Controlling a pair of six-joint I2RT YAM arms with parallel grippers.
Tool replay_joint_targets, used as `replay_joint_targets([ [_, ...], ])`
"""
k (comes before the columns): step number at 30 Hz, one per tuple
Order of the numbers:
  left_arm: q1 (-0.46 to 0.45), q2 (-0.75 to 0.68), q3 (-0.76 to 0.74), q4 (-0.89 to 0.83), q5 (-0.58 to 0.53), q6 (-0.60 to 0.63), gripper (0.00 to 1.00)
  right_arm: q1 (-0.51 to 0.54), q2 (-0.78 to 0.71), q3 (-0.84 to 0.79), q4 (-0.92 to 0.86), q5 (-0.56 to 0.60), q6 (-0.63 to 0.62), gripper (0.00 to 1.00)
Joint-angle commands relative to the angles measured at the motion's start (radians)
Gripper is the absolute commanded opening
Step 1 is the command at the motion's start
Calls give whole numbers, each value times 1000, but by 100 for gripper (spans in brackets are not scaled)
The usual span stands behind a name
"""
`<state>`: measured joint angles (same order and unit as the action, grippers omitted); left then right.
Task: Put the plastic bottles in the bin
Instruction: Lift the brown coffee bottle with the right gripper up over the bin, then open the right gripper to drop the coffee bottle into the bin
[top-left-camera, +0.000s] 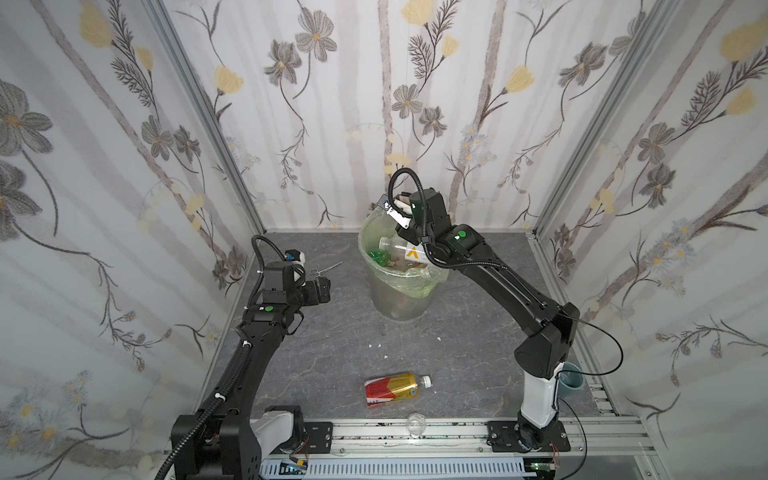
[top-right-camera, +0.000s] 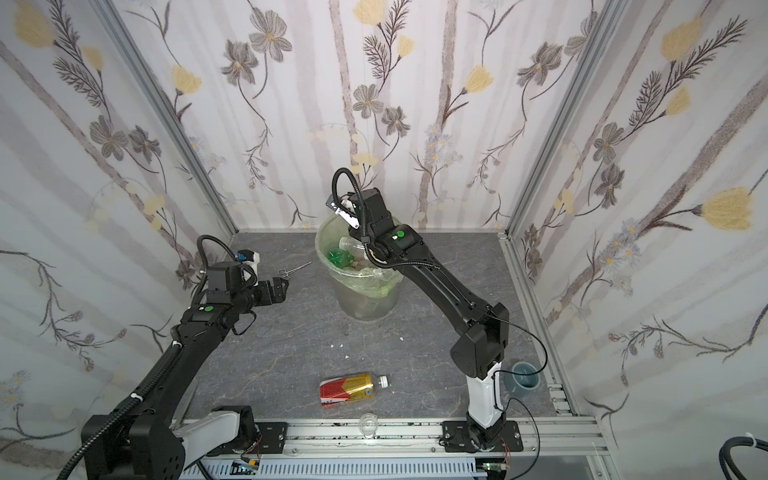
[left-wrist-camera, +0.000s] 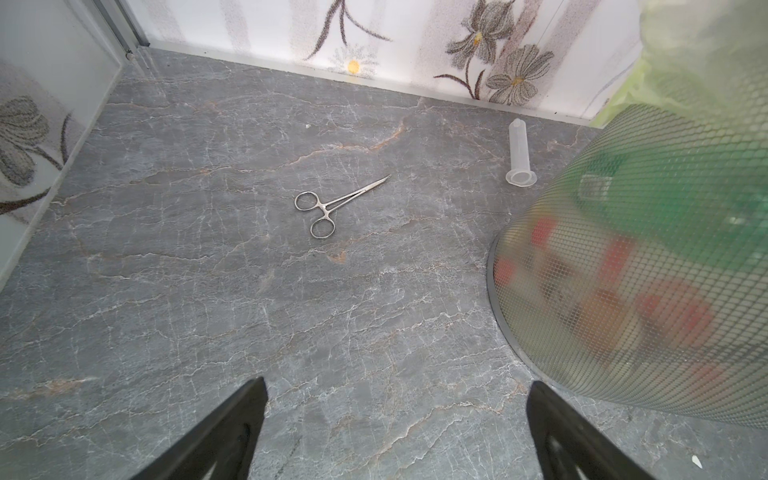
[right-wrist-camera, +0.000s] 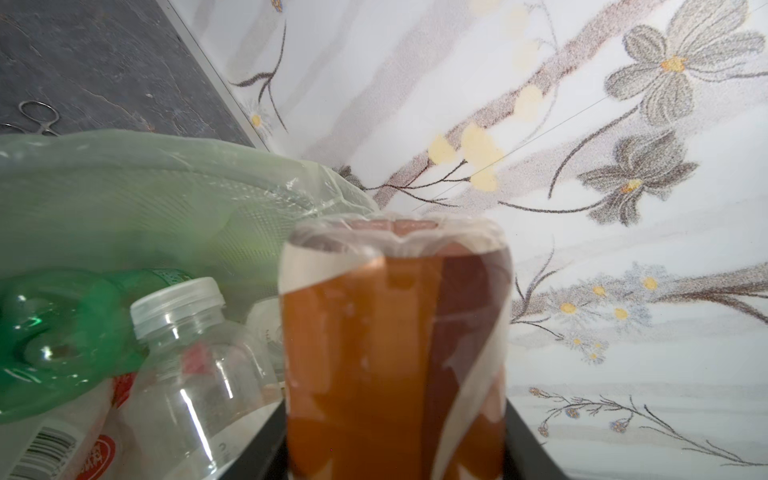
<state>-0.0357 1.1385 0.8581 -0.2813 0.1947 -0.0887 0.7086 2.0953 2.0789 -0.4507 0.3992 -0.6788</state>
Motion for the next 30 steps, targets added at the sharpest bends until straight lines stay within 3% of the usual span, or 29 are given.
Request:
replay_joint_targets([
  [1, 2, -5, -2, 8, 1, 4, 100, -8, 16, 12, 18, -30, -9, 53],
  [9, 2, -8, -2, 9, 5, 6, 100, -31, 38, 11, 10, -106, 33, 63],
  [16, 1, -14, -7, 10, 5, 4, 100, -41, 56, 11, 14, -96, 52, 75],
  [22, 2, -9, -4, 10, 6, 3, 100, -41, 12, 12, 2, -128, 89, 76],
  [30, 1, -10, -4, 12, 5, 5, 100, -36, -139, -34, -11, -277, 193, 76],
])
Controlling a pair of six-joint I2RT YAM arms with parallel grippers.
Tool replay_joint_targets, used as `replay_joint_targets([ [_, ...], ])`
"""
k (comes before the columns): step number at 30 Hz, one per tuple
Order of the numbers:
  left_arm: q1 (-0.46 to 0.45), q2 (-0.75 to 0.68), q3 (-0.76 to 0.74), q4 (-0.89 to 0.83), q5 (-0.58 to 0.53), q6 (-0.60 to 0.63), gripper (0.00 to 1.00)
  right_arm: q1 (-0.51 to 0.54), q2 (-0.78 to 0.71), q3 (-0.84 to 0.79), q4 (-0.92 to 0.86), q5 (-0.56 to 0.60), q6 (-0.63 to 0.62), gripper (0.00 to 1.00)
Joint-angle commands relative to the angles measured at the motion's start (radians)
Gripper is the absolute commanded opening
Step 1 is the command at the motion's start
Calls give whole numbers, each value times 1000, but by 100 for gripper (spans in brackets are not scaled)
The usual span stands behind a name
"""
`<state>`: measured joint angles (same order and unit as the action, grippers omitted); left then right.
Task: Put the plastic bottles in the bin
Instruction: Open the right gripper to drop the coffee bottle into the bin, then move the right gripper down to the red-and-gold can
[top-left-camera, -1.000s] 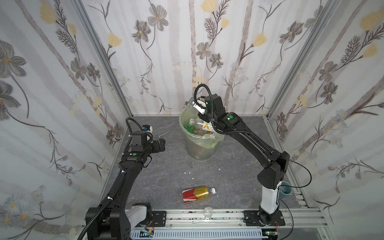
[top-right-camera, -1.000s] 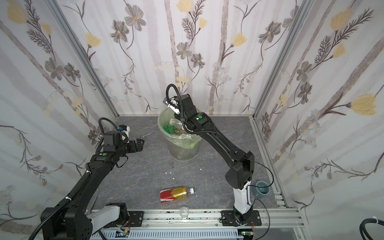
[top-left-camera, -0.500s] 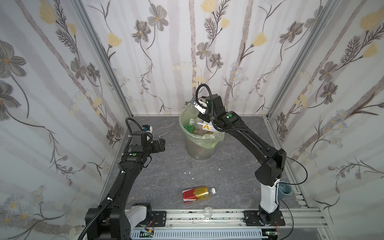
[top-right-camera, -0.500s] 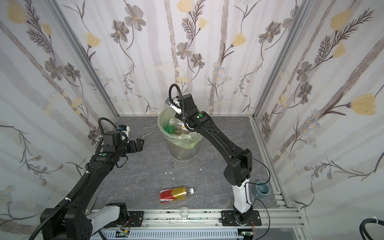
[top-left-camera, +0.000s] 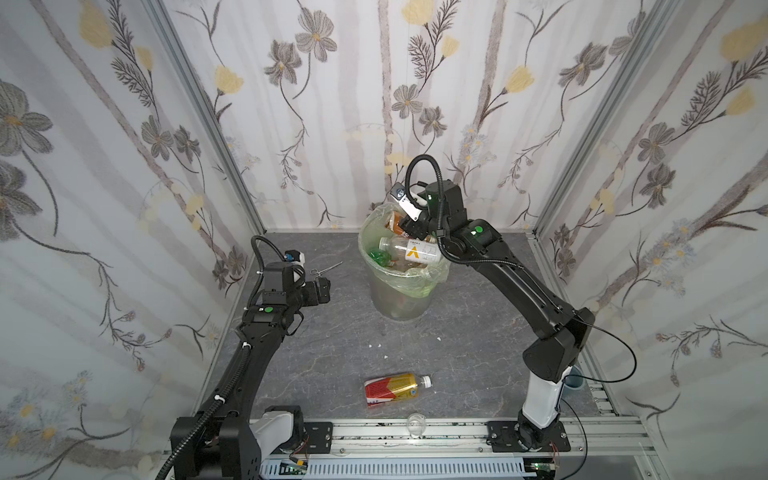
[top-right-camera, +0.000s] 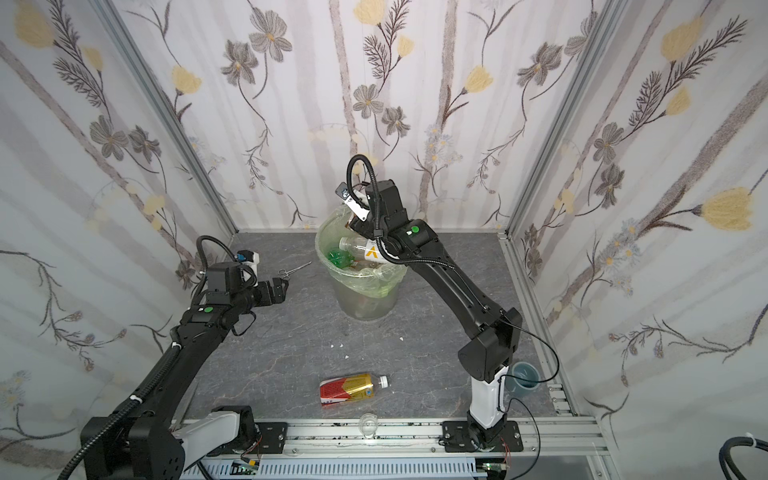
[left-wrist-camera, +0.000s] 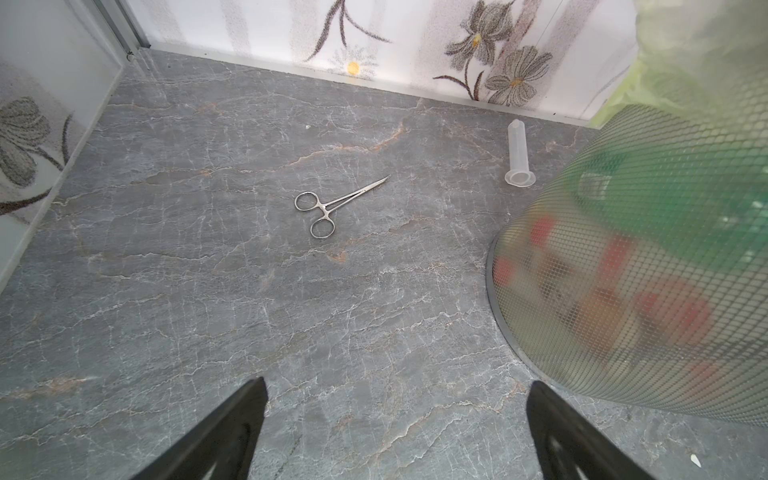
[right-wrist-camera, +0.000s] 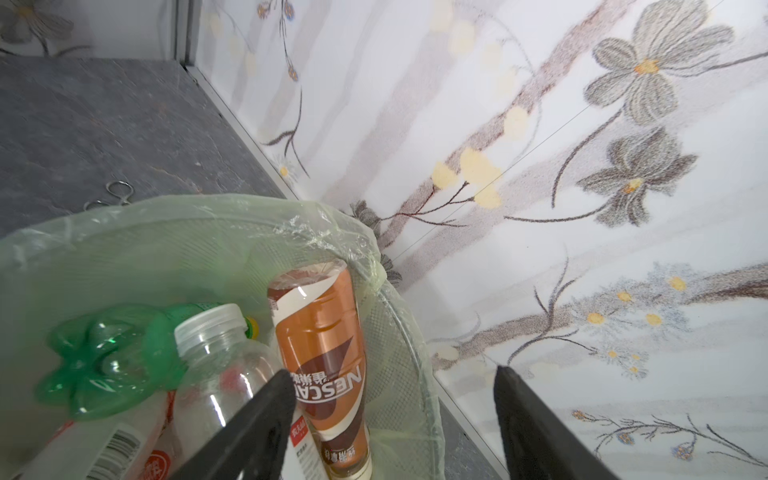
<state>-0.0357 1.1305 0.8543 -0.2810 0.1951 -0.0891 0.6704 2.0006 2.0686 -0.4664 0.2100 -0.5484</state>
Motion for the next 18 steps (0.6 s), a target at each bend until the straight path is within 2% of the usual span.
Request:
replay_joint_targets([
  [1, 1, -1, 0, 11, 4, 5, 100, 4, -73, -49, 17, -107, 74, 76],
  [7, 2, -5, 0, 12, 9, 3, 100, 43, -290, -308, 82, -264, 114, 75],
  [12, 2, -5, 0, 13, 12, 3, 100, 141, -494, -598, 100, -344, 117, 75],
  [18, 1, -6, 3, 13, 10, 5, 100, 250, -590, -811, 44, -423, 141, 75],
])
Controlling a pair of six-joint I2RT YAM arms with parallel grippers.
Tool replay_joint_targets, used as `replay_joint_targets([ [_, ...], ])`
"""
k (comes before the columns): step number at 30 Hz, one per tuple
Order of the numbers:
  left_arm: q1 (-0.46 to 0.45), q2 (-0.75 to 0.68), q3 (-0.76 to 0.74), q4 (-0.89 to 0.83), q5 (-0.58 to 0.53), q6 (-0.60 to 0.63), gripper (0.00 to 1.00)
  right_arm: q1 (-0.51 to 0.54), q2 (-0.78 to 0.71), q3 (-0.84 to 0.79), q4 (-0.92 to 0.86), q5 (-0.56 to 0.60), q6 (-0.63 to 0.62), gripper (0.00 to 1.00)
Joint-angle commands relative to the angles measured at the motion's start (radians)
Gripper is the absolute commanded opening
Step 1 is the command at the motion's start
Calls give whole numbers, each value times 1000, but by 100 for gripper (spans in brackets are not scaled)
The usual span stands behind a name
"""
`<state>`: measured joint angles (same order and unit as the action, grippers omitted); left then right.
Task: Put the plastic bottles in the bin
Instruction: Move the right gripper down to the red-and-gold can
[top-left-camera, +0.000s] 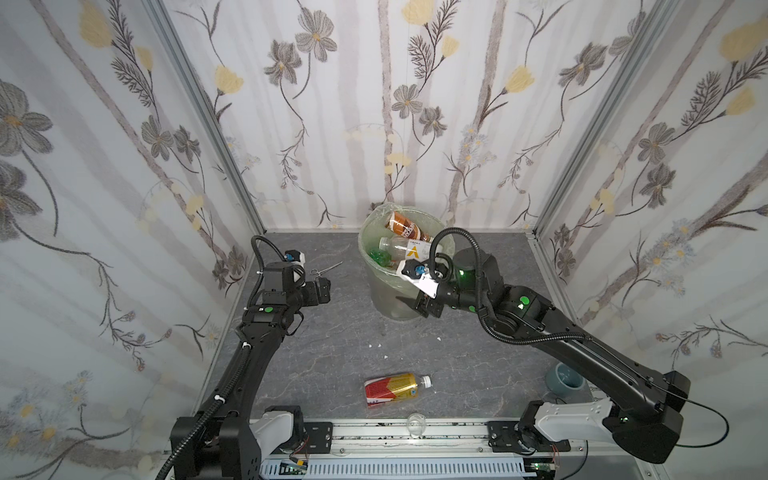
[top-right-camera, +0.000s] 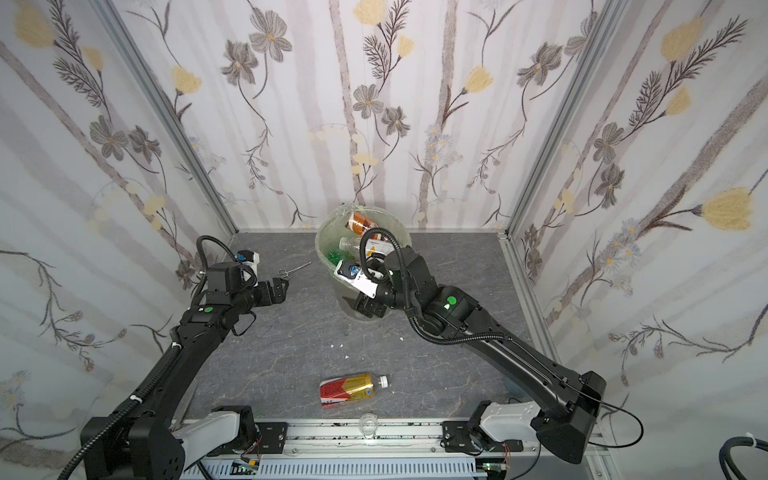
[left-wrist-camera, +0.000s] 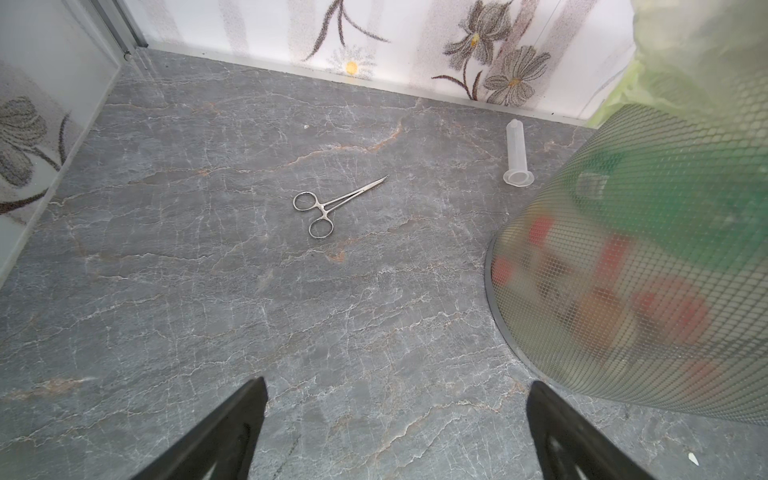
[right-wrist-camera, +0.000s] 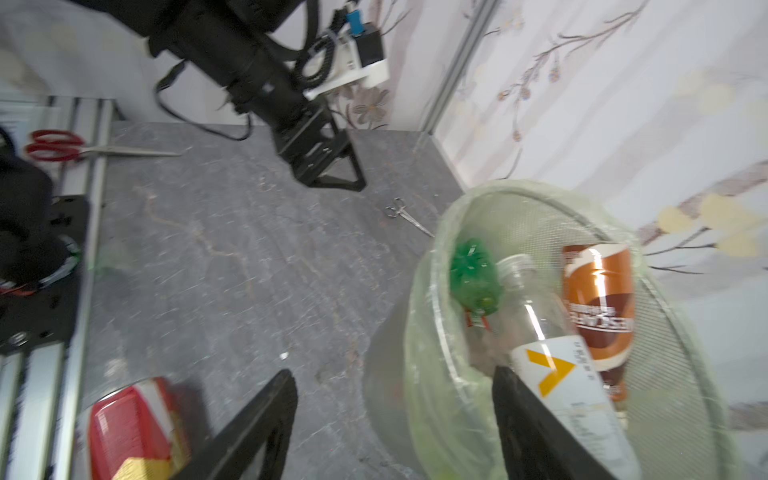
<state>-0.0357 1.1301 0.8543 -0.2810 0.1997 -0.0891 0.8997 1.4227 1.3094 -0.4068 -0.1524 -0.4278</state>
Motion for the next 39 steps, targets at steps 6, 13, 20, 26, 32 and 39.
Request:
replay_joint_targets([
  [6, 2, -4, 2, 13, 1, 2, 100, 123, 56, -145, -83, -85, 78, 78],
  [13, 2, -1, 0, 13, -5, 3, 100, 247, 155, -178, -143, -76, 91, 79],
  [20, 1, 0, -1, 13, -11, 1, 100, 332, 234, -199, -104, -145, 125, 79],
  [26, 2, 1, -1, 13, -13, 3, 100, 348, 307, -212, -82, -110, 129, 80],
  [32, 2, 1, -1, 13, -16, 2, 100, 349, 381, -208, -51, -80, 129, 81],
  [39, 1, 3, -2, 14, -14, 3, 100, 348, 439, -208, -35, -65, 133, 81],
])
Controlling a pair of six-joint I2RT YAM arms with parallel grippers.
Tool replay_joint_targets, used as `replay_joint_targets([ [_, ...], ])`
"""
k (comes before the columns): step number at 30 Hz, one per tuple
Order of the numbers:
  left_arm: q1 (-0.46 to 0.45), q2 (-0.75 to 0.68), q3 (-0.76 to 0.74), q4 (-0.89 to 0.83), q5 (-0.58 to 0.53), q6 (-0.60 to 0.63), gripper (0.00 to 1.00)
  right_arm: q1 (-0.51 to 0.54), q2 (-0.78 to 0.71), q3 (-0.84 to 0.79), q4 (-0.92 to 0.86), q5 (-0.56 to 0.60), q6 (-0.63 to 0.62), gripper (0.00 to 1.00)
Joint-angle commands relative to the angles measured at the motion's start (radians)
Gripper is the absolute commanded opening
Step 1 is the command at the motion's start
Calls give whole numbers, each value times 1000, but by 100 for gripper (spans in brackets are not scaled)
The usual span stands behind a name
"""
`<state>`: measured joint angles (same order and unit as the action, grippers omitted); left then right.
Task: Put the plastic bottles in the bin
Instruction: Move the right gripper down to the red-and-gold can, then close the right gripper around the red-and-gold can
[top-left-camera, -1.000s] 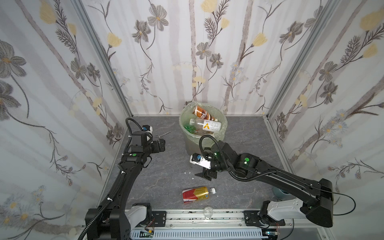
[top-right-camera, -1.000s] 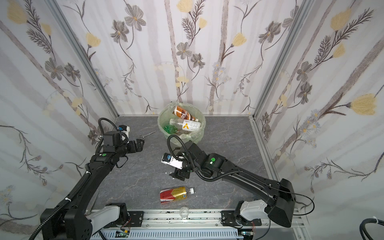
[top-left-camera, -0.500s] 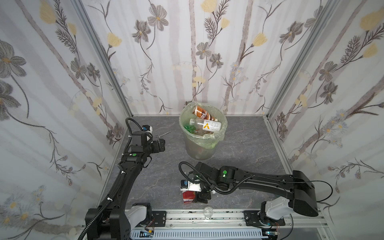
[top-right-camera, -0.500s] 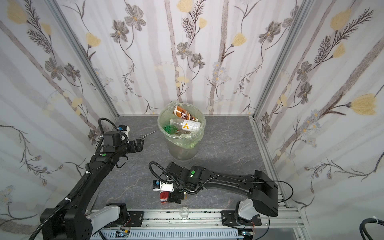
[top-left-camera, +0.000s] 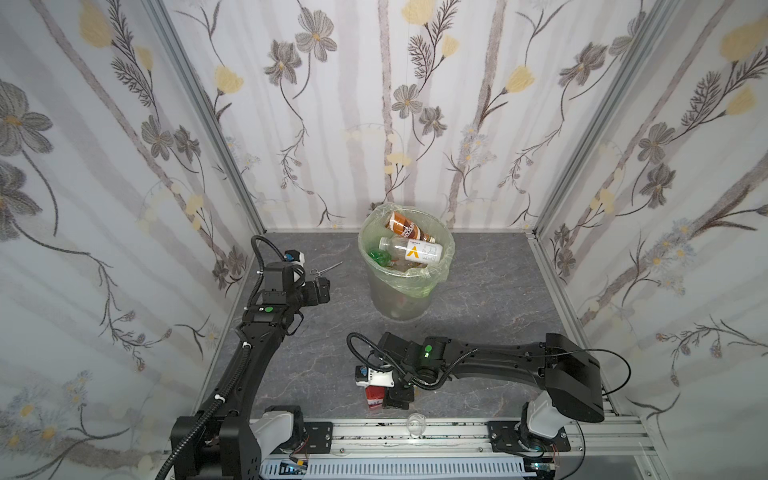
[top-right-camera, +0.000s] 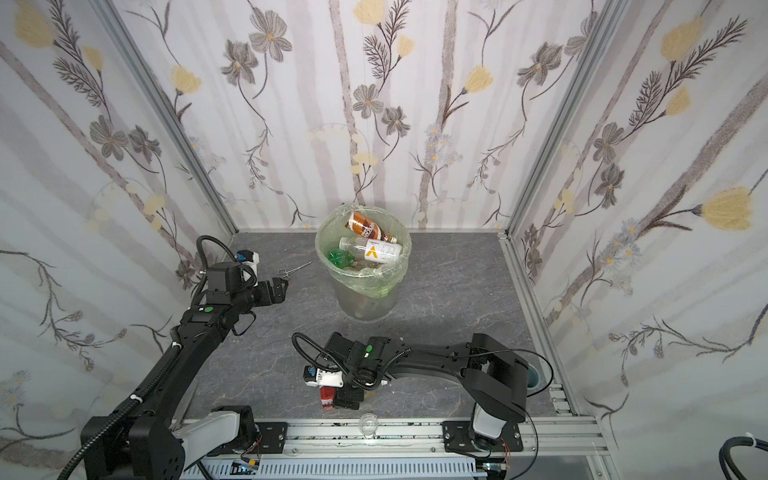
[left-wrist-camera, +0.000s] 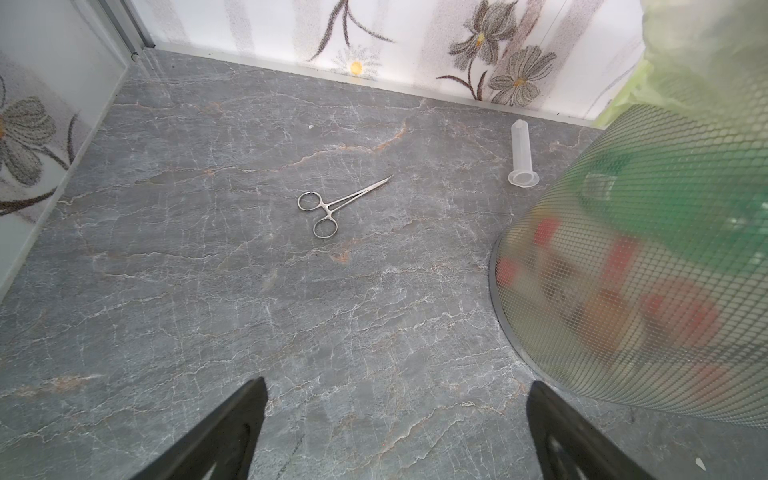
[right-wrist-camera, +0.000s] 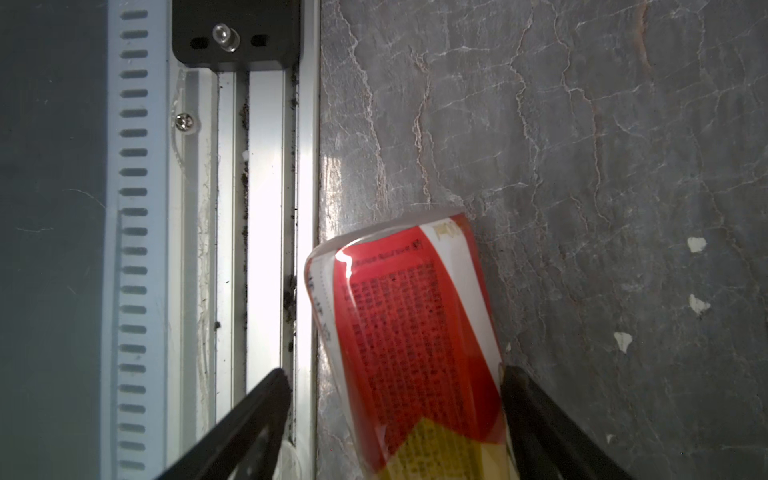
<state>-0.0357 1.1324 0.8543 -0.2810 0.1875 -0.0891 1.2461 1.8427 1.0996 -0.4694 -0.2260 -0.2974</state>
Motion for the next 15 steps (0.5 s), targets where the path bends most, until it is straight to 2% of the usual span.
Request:
replay_joint_targets([
  [1, 2, 1, -2, 13, -2, 3, 100, 1, 27, 2, 29, 15, 3, 81],
  [15, 2, 3, -1, 14, 0, 1, 100, 1, 102, 9, 50, 91, -3, 76],
])
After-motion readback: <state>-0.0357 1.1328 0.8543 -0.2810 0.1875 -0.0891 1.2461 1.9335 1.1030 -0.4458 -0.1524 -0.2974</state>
